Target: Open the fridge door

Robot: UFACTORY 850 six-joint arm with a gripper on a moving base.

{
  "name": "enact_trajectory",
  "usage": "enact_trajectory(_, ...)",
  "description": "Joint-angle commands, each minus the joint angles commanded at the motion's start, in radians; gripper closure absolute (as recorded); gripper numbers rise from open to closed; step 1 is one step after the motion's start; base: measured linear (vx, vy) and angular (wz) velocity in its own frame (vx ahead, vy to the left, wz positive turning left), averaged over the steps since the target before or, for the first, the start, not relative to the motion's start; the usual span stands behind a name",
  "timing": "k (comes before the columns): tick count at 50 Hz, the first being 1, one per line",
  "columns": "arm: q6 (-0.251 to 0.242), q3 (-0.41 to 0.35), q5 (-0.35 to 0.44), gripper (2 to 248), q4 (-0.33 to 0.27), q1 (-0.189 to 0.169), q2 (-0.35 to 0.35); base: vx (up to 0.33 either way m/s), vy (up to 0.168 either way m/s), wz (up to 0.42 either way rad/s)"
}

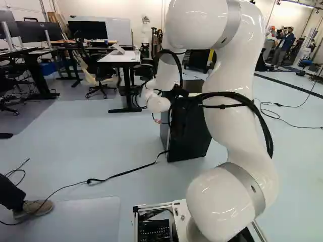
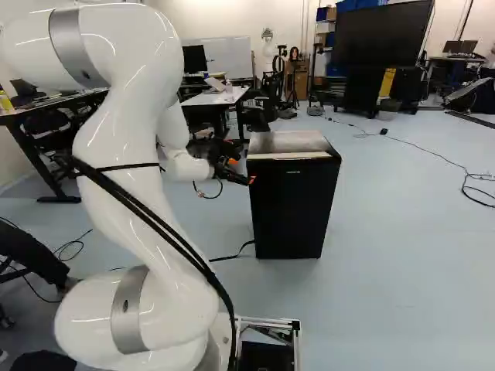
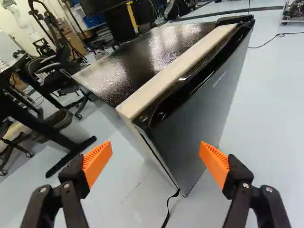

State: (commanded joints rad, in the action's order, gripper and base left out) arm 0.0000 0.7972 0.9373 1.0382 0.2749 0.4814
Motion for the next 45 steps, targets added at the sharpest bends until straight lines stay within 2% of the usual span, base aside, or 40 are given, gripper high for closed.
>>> enact_trajectory(45,0.0,0.039,0.0,3,0.062,-0.041,0.028,0.0,0.0,0.0)
